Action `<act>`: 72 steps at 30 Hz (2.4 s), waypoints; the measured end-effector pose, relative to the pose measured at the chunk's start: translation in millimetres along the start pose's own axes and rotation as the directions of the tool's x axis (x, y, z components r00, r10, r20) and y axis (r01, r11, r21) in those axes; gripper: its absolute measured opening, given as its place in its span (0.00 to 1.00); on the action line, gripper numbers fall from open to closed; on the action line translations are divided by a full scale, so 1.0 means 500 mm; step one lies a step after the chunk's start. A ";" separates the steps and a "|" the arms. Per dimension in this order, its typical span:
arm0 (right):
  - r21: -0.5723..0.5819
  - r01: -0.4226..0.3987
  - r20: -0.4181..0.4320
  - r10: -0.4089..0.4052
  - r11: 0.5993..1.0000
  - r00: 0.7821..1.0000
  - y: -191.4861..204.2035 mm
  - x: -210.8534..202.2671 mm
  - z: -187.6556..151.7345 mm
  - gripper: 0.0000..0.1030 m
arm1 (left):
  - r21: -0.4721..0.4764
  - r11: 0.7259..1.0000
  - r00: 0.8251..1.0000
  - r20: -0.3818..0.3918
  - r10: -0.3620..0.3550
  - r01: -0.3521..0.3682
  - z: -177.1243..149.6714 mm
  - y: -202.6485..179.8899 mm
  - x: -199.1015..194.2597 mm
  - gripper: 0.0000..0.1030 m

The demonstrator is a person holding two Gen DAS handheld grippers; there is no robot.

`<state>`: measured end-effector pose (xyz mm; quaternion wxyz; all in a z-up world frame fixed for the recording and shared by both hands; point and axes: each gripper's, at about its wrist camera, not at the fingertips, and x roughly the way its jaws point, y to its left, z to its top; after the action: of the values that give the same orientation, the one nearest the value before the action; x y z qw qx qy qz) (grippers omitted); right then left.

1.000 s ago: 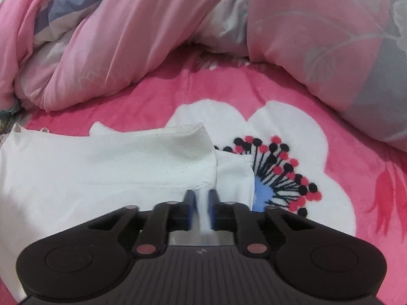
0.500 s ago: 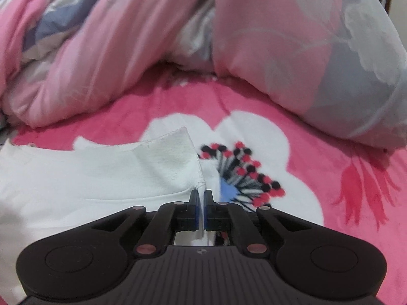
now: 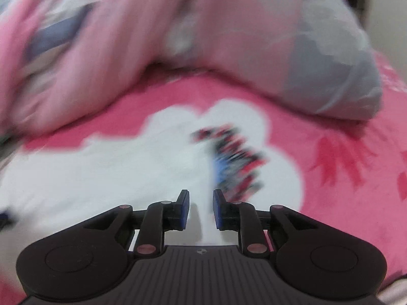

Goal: Fold clothes

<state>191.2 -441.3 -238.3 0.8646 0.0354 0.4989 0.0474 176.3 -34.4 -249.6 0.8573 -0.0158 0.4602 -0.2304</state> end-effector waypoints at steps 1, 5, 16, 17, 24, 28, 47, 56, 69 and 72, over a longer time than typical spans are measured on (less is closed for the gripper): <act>-0.044 -0.036 -0.025 0.035 0.998 0.999 0.019 -0.016 -0.013 0.20 | -0.008 1.000 1.000 -0.003 -0.005 0.005 -0.004 0.003 -0.006 0.50; -0.212 -0.052 -0.191 0.011 0.976 0.982 0.077 -0.018 -0.090 0.19 | -0.060 0.998 1.000 -0.022 -0.007 0.006 -0.026 0.027 -0.028 0.50; -0.212 0.107 -0.154 -0.141 0.971 0.978 0.104 -0.072 -0.147 0.21 | -0.375 0.926 0.998 -0.070 0.006 -0.032 -0.146 0.188 -0.166 0.50; -0.242 0.060 -0.128 -0.094 0.968 0.987 0.120 -0.080 -0.156 0.21 | -0.403 0.915 0.997 -0.074 0.002 -0.032 -0.157 0.200 -0.180 0.50; -0.388 0.141 -0.276 -0.261 0.911 0.925 0.120 0.011 -0.255 0.20 | -0.558 0.830 0.993 -0.099 -0.068 0.001 -0.221 0.243 -0.163 0.50; -0.024 0.136 -0.281 -0.137 0.990 0.950 0.087 -0.043 -0.227 0.22 | -0.704 0.708 0.992 -0.031 -0.119 0.063 -0.239 0.281 -0.143 0.59; 0.927 -0.099 0.096 0.027 0.363 0.995 -0.001 -0.008 -0.372 0.03 | -0.870 0.461 0.981 0.192 -0.014 0.176 -0.240 0.291 -0.131 0.05; 0.829 0.016 -0.005 -0.021 0.559 1.000 0.014 -0.080 -0.328 0.02 | -0.855 0.515 0.997 0.075 0.018 0.056 -0.256 0.295 -0.123 0.07; 0.331 0.082 0.014 -0.091 0.940 0.996 0.119 -0.158 -0.248 0.13 | -0.560 0.820 0.975 0.088 0.205 -0.121 -0.184 0.211 -0.228 0.26; -0.001 -0.002 0.089 0.002 1.000 0.996 0.238 -0.134 -0.192 0.13 | -0.363 0.925 0.976 0.136 0.170 -0.111 -0.158 0.144 -0.216 0.27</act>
<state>68.9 -329.5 -215.7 0.8859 0.0378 0.4599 0.0469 89.8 89.0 -227.8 0.8899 -0.1553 0.4213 -0.0798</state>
